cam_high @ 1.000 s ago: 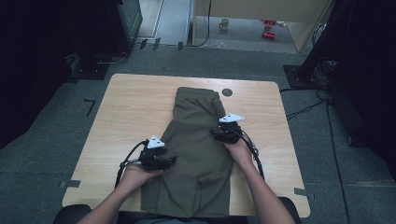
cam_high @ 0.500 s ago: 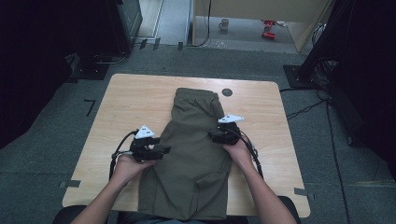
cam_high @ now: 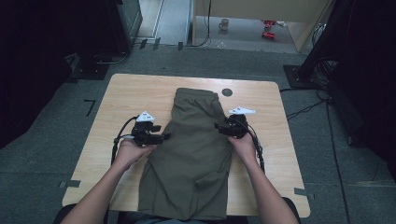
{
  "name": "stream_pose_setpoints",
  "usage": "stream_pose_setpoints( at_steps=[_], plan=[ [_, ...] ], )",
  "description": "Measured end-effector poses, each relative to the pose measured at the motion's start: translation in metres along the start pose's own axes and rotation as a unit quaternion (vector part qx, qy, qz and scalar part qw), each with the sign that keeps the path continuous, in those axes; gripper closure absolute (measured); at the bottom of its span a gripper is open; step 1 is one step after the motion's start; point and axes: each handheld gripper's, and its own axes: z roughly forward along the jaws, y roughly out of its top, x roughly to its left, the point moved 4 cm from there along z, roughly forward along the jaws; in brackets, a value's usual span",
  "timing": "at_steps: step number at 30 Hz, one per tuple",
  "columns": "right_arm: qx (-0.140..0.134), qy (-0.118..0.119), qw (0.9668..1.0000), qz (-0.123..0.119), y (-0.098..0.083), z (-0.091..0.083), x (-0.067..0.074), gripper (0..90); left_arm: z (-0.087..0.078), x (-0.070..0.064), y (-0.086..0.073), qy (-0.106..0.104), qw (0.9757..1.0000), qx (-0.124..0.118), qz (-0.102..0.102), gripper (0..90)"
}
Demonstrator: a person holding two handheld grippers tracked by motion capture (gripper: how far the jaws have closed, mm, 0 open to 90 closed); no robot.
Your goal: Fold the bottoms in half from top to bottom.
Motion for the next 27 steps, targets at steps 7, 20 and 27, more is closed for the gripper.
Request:
stream_pose_setpoints(
  at_steps=[7,20,27],
  plan=[
    [0.011,-0.009,0.9999,-0.007,0.009,0.006,-0.012,40.4,0.016,0.014,0.015,-0.028,0.9995,0.008,-0.011,41.7],
    [0.02,-0.011,0.9997,0.0,0.021,0.018,-0.021,40.0,0.023,0.03,0.033,-0.012,0.9997,0.0,0.021,47.8],
    [0.018,-0.007,0.9998,0.008,0.031,0.027,-0.028,41.0,0.028,0.039,0.04,-0.012,0.9993,0.001,0.034,47.8]
  ],
)
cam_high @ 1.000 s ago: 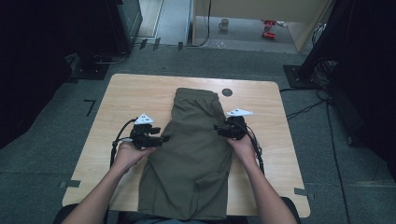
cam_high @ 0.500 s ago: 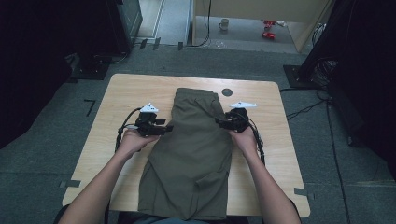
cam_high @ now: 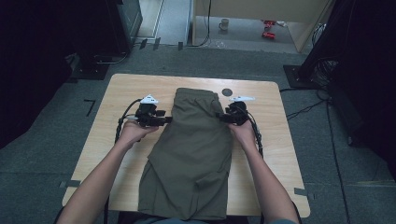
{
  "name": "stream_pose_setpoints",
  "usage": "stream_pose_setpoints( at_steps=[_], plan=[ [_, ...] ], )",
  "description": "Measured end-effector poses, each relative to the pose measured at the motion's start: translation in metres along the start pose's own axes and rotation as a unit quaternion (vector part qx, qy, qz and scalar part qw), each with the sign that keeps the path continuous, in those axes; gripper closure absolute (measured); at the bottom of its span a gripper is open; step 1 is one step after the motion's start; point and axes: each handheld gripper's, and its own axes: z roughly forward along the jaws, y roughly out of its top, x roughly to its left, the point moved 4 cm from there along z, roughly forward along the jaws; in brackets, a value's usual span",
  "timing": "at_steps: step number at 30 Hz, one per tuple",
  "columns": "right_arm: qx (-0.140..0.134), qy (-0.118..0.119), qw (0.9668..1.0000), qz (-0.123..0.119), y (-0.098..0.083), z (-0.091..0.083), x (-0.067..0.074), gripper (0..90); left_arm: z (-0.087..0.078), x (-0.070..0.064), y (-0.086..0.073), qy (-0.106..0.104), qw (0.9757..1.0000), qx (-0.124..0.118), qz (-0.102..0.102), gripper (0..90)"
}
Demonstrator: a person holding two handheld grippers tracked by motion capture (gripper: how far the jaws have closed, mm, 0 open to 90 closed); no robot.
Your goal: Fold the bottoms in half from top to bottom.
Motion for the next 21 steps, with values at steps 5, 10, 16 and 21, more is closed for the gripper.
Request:
stream_pose_setpoints(
  at_steps=[5,10,16,21],
  plan=[
    [-0.025,-0.009,0.9993,-0.025,0.009,0.001,0.003,44.6,0.006,0.007,0.011,0.009,0.9999,-0.006,0.004,45.3],
    [-0.013,-0.003,0.9996,-0.023,0.018,0.006,0.004,42.6,0.012,0.011,0.02,0.011,0.9998,-0.018,0.004,51.7],
    [0.0,-0.002,0.9998,-0.019,0.025,0.016,0.006,40.4,0.027,0.012,0.035,0.001,0.9999,0.01,0.007,51.7],
    [-0.008,0.002,1.0,-0.004,0.03,0.026,0.002,40.4,0.042,0.016,0.042,-0.01,0.9995,0.029,-0.005,49.8]
  ],
)
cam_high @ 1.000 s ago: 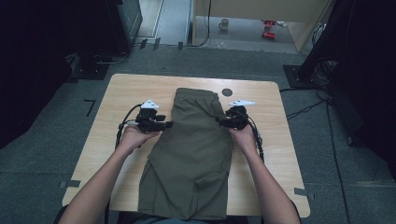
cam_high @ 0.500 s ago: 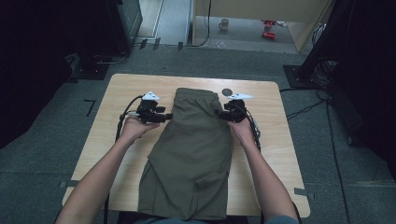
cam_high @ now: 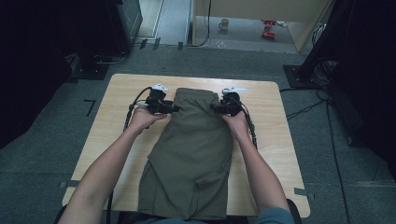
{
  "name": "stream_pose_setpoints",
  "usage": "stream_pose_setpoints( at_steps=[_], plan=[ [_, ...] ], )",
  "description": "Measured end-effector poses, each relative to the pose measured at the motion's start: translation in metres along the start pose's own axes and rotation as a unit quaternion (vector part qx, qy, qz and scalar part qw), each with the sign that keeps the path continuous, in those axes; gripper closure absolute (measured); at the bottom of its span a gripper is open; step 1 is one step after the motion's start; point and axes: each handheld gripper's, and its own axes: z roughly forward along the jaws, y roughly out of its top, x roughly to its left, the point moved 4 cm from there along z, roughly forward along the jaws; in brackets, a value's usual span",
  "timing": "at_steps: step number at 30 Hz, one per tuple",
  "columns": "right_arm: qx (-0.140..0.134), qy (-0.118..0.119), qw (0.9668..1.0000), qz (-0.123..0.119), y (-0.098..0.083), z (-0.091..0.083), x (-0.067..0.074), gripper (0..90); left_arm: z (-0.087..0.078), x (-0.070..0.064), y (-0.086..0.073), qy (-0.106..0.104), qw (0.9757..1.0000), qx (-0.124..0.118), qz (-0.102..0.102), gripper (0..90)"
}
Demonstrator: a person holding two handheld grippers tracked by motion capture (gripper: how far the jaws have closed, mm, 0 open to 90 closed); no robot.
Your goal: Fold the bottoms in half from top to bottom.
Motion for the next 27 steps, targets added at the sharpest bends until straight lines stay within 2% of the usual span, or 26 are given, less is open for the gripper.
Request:
stream_pose_setpoints(
  at_steps=[4,5,6,9,10,11,13,15,18,21,22,24,27],
  plan=[
    [-0.003,-0.005,1.0,0.006,0.002,0.006,-0.004,38.3,0.008,0.003,0.002,0.016,0.9998,0.003,0.01,46.6],
    [-0.006,-0.011,0.9999,0.008,0.0,0.011,-0.009,37.7,0.01,0.006,0.003,0.02,0.9998,0.005,0.004,46.4],
    [-0.005,-0.011,0.9999,0.012,-0.001,0.013,-0.011,37.4,0.017,0.01,0.001,0.016,0.9997,0.014,-0.013,47.3],
    [0.006,-0.015,0.9998,0.014,-0.008,0.019,-0.015,39.7,0.026,0.011,-0.004,0.02,0.9991,0.038,-0.006,47.3],
    [0.006,-0.015,0.9998,0.014,-0.008,0.019,-0.015,39.7,0.026,0.011,-0.004,0.02,0.9991,0.038,-0.006,46.5],
    [0.02,-0.017,0.9996,0.004,-0.012,0.021,-0.015,38.9,0.03,0.013,-0.006,0.018,0.999,0.038,-0.013,45.9],
    [0.031,-0.023,0.9993,0.003,-0.015,0.024,-0.015,38.2,0.033,0.015,-0.008,0.013,0.9991,0.038,-0.016,44.7],
    [0.033,-0.027,0.9991,-0.002,-0.016,0.025,-0.016,38.0,0.037,0.016,-0.011,0.008,0.999,0.04,-0.019,44.6],
    [0.03,-0.034,0.9989,-0.01,-0.016,0.027,-0.014,38.5,0.037,0.018,-0.011,-0.001,0.9991,0.027,-0.031,46.3],
    [0.024,-0.039,0.9987,-0.023,-0.016,0.029,-0.011,47.4,0.039,0.016,-0.012,0.003,0.9995,0.015,-0.027,47.7],
    [0.024,-0.039,0.9987,-0.023,-0.016,0.029,-0.011,47.4,0.039,0.016,-0.012,0.003,0.9995,0.015,-0.027,49.2],
    [0.022,-0.048,0.9979,-0.037,-0.017,0.03,-0.007,55.3,0.04,0.013,-0.014,0.01,0.9998,0.009,-0.016,52.7],
    [0.022,-0.05,0.9978,-0.038,-0.017,0.03,-0.005,60.5,0.04,0.01,-0.014,0.012,0.9998,0.011,-0.013,56.7]
  ],
)
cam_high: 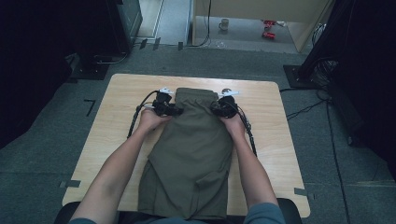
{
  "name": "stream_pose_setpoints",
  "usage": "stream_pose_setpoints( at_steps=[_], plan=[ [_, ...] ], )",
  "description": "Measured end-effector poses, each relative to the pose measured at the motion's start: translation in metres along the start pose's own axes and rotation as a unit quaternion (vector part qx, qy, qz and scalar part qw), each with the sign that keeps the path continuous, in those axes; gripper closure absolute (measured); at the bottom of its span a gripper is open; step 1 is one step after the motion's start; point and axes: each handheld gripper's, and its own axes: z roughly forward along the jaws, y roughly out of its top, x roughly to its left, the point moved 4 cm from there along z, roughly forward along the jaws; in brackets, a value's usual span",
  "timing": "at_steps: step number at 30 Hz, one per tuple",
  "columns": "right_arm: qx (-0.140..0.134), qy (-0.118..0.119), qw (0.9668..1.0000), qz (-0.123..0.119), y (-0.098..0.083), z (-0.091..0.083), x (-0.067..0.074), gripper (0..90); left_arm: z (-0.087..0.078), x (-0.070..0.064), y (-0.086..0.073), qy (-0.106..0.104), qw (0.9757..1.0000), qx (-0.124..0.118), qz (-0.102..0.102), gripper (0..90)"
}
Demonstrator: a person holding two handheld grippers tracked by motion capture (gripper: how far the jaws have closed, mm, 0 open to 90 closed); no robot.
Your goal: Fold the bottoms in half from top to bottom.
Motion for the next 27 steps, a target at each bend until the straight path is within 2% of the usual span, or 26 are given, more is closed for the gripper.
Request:
stream_pose_setpoints(
  at_steps=[1,5,7,8,10,13,17,21,22,23,25,26,27],
  plan=[
    [0.004,-0.003,1.0,-0.003,0.001,0.0,0.001,61.8,0.0,-0.001,0.0,0.002,1.0,0.002,-0.002,58.1],
    [0.006,0.002,0.9999,0.012,0.001,0.0,0.003,73.4,-0.001,-0.003,0.001,0.0,0.9998,0.014,-0.011,66.1],
    [0.005,0.005,0.9998,0.018,0.001,0.0,0.003,75.0,-0.001,-0.003,0.001,-0.004,0.9998,0.016,-0.013,70.1],
    [0.003,0.019,0.9993,0.032,0.001,0.0,0.004,80.7,-0.002,-0.004,0.0,-0.007,0.9997,0.021,-0.009,71.5],
    [0.007,0.029,0.9989,0.035,0.001,0.0,0.005,83.0,-0.003,-0.004,0.0,-0.003,0.9995,0.031,-0.004,73.7],
    [0.018,0.036,0.9985,0.038,0.002,-0.001,0.007,84.1,-0.006,-0.004,-0.001,-0.006,0.9991,0.041,-0.006,76.0],
    [0.03,0.052,0.997,0.049,0.002,-0.002,0.008,86.1,-0.01,-0.003,-0.003,-0.017,0.9984,0.05,-0.019,77.5],
    [0.027,0.052,0.9971,0.048,0.004,-0.001,0.008,86.8,-0.013,-0.002,0.0,-0.02,0.9983,0.045,-0.031,79.2],
    [0.027,0.052,0.9971,0.048,0.004,-0.001,0.008,86.8,-0.014,-0.002,0.001,-0.019,0.9984,0.042,-0.032,79.3],
    [0.021,0.05,0.9975,0.045,0.008,-0.002,0.006,87.0,-0.016,-0.001,0.005,-0.02,0.9986,0.028,-0.04,79.5],
    [0.015,0.047,0.9976,0.047,0.012,-0.003,0.003,87.1,-0.017,0.0,0.007,-0.021,0.9986,0.023,-0.043,79.8],
    [0.022,0.05,0.9972,0.051,0.015,-0.004,0.002,87.1,-0.019,0.002,0.013,-0.024,0.9982,0.019,-0.052,79.9],
    [0.035,0.053,0.9965,0.053,0.019,-0.005,0.001,87.1,-0.02,0.002,0.016,-0.021,0.9983,0.019,-0.051,80.0]
  ],
)
